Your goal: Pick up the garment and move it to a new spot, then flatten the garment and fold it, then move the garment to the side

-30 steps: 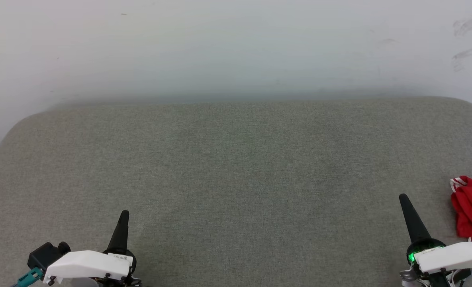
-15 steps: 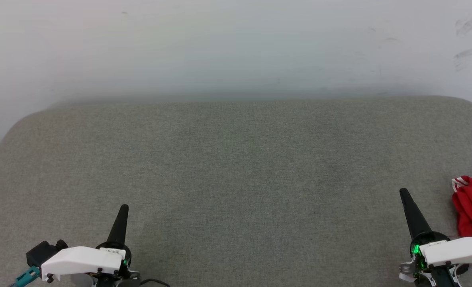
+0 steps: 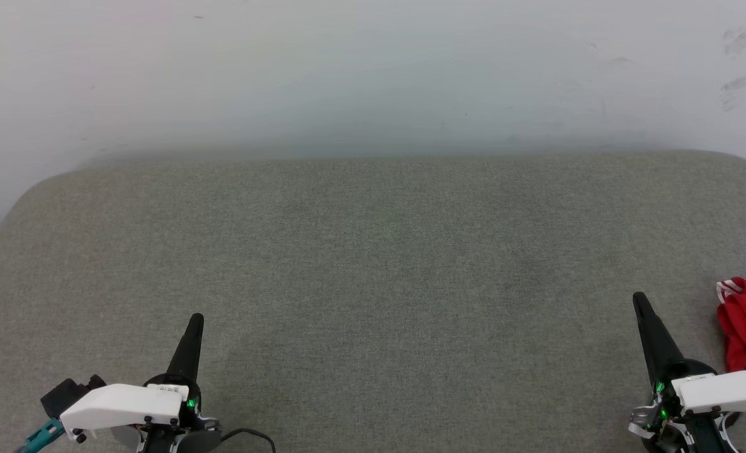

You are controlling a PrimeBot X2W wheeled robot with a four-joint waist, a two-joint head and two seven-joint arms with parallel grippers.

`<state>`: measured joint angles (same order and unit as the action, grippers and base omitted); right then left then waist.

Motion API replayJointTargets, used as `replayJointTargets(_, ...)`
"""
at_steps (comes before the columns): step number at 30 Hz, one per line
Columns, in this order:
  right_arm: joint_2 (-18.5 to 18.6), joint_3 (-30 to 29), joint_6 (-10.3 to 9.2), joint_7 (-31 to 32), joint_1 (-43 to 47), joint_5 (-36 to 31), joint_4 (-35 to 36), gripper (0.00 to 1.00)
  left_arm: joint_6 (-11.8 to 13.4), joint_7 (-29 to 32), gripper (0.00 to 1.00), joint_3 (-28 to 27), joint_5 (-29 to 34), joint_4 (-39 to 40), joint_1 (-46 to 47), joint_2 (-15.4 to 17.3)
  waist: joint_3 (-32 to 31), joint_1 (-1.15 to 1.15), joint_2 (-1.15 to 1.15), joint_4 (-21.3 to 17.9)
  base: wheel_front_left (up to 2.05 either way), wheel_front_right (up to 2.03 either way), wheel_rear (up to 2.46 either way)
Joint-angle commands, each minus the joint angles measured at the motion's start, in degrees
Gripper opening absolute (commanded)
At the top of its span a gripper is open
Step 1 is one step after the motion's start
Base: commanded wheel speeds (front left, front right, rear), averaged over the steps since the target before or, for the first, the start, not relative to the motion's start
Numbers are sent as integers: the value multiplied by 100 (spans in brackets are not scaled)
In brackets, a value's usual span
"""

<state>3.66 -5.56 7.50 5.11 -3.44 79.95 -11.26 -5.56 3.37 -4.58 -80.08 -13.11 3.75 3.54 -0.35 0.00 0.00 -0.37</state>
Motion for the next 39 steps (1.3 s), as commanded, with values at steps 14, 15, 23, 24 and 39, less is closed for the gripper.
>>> replayJointTargets(14,-45,-49,-1,80,-209,690,-147,0,-124,183,0,-120,-664,-52,191,-35,25,0,0,18,0,0,0)
replayJointTargets(15,-48,-52,-1,85,-216,729,-157,0,-134,196,0,-127,-702,-55,200,-38,27,0,0,19,0,0,0)
replayJointTargets(23,-63,-69,-2,103,-278,1001,-228,0,-176,263,0,-174,-973,-81,248,-55,39,0,0,27,0,0,0)
replayJointTargets(24,-67,-73,-2,114,-278,1077,-249,0,-185,287,0,-186,-1048,-85,267,-59,42,0,0,30,0,0,0)
replayJointTargets(39,-78,-86,-2,137,-313,1269,-291,0,-208,339,0,-212,-1233,-102,274,-74,53,0,0,37,0,0,0)
